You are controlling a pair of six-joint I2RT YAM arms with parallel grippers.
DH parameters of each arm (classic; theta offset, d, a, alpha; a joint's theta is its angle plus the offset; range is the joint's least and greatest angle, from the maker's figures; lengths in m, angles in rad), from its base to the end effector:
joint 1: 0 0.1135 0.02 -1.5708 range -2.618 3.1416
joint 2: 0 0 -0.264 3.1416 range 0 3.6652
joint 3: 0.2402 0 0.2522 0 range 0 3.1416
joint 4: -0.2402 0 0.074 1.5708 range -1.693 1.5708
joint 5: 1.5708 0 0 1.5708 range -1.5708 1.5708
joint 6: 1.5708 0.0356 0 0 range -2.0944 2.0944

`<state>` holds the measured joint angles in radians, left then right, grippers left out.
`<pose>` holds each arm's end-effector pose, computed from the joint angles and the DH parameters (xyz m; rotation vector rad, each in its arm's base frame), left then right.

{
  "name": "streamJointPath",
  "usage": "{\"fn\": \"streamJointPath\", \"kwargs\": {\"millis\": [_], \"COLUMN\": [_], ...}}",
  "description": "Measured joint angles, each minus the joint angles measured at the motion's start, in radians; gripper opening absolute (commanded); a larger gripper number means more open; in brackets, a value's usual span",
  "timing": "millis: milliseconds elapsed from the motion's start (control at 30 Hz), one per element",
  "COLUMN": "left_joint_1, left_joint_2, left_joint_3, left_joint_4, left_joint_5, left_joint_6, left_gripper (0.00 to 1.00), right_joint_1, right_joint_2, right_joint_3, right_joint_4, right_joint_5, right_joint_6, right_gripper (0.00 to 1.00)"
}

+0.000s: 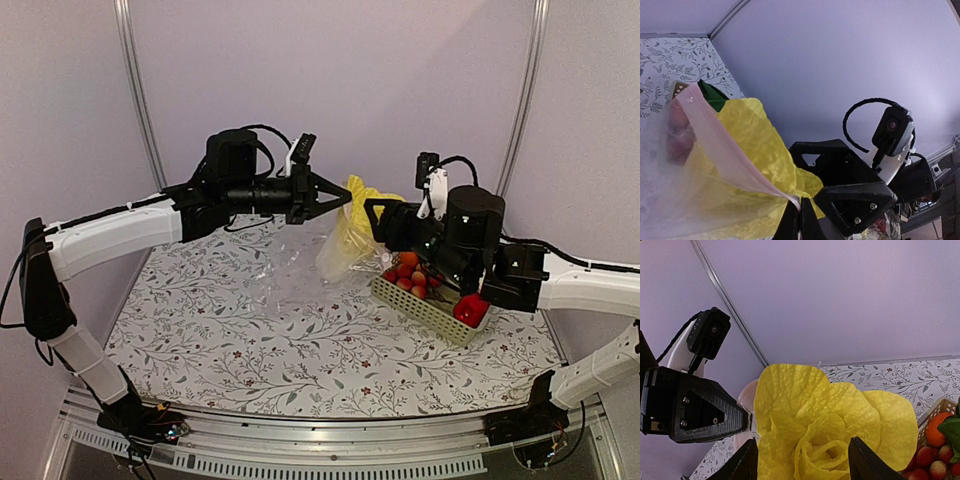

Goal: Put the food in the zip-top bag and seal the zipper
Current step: Place the fake vegetable in the zipper food storage bag.

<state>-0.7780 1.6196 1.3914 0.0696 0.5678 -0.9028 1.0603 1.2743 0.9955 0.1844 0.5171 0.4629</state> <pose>0.2628 -0.2858 0.3638 0.3686 2.0087 -1.6447 0.1616 0.2526 0.3464 -0.1066 1.7008 0.7231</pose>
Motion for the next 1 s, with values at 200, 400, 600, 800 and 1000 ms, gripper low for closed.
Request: {"fn": "streamJointPath", "kwargs": {"millis": [200,400,600,800,1000], "left_joint_1": [0.002,0.021,0.026,0.026,0.027], "left_joint_2": [0.0,0.0,0.0,-0.003,-0.008], "left_joint_3": [0.0,0.0,0.0,0.0,0.0], "left_joint_4": [-0.028,-0.057,-0.058,-0.093,-0.1], "left_joint_5": [0.023,0.015,0.041,0.046,0.042], "left_joint_6": [0.035,0.048,0.066,0.084,0.083], "left_gripper": [0.0,0.0,0.0,0.0,0.0], "right_joint_1": [-0.001,-0.009,-0.121,-0.283,-0.333], "right_joint_2": [0.004,-0.041,-0.109,-0.144,-0.234], "right_joint_3": [0.059,0.077,0.079,0.023,-0.089], "right_joint_4": [-0.077,-0.206,-0.359,-0.431,-0.459], "right_joint_5": [-0.016,-0.026,-0.114,-0.281,-0.362], "right_joint_6": [-0.017,-0.034,0.013,0.12,0.244], "right_gripper": [0.88,0.86,0.82,0.77,0.69]}}
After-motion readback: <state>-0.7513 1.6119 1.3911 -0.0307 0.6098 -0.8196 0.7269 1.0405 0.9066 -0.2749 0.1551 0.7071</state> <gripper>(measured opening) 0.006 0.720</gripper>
